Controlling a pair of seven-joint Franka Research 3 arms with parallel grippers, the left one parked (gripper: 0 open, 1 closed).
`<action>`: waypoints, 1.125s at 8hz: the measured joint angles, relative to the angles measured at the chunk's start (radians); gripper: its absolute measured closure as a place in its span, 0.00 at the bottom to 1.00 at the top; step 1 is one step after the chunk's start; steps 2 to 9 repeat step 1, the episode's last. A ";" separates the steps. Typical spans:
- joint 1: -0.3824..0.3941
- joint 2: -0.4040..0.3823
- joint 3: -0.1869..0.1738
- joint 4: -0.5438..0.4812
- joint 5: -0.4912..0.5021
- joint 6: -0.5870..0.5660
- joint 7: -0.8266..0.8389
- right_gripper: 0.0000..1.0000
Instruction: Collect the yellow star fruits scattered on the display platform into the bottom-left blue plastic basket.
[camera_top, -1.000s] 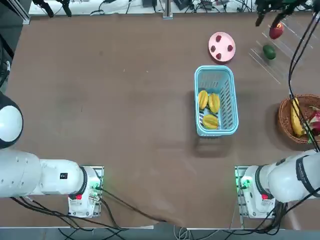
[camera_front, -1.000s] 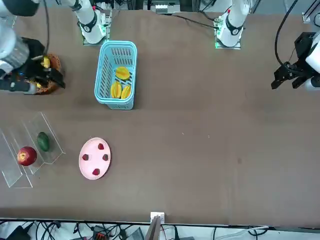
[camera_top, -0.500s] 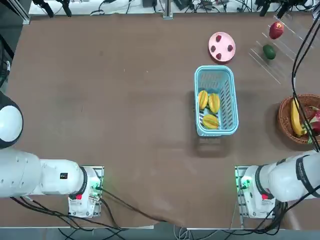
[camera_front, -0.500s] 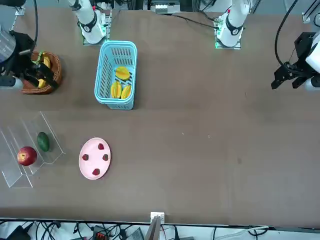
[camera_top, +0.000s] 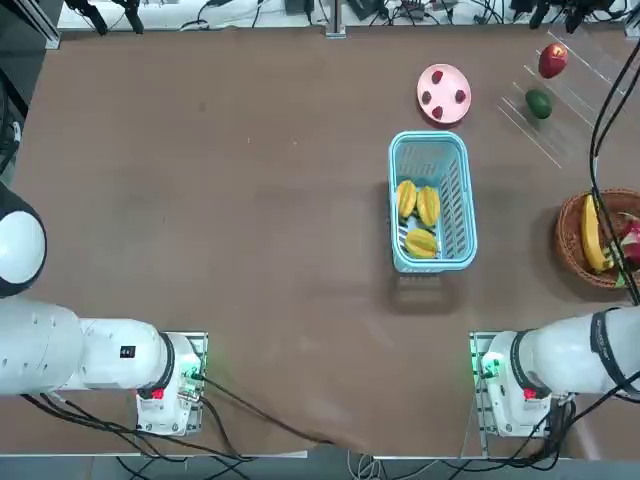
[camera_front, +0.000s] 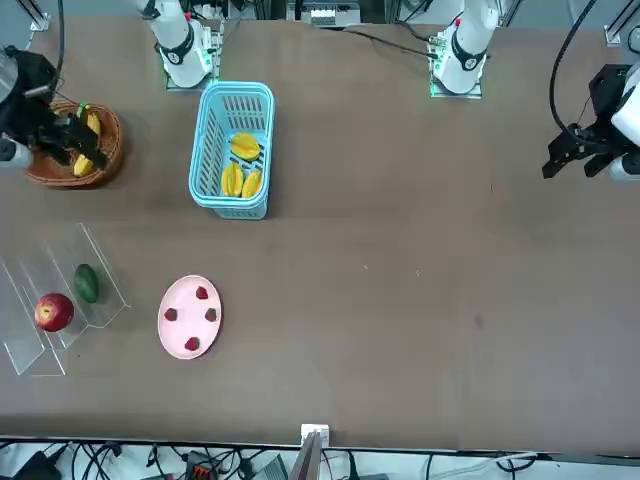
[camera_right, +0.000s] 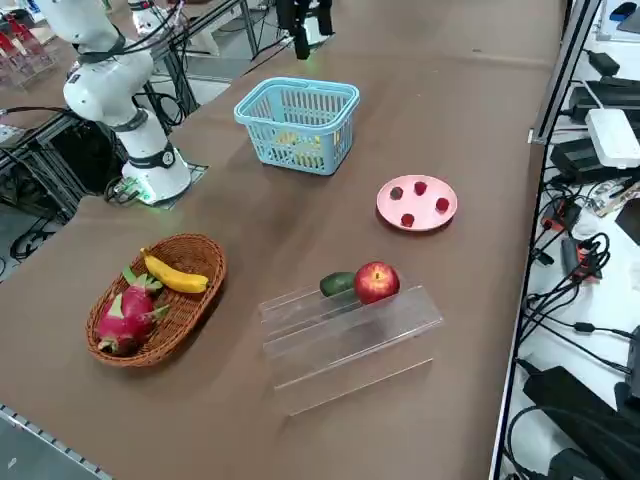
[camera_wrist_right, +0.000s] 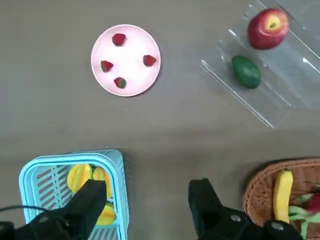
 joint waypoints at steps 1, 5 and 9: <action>-0.010 -0.002 0.003 0.000 0.000 -0.001 -0.014 0.00; -0.010 -0.002 0.003 0.000 0.000 -0.001 -0.014 0.00; -0.010 -0.002 0.003 0.000 0.000 -0.001 -0.014 0.00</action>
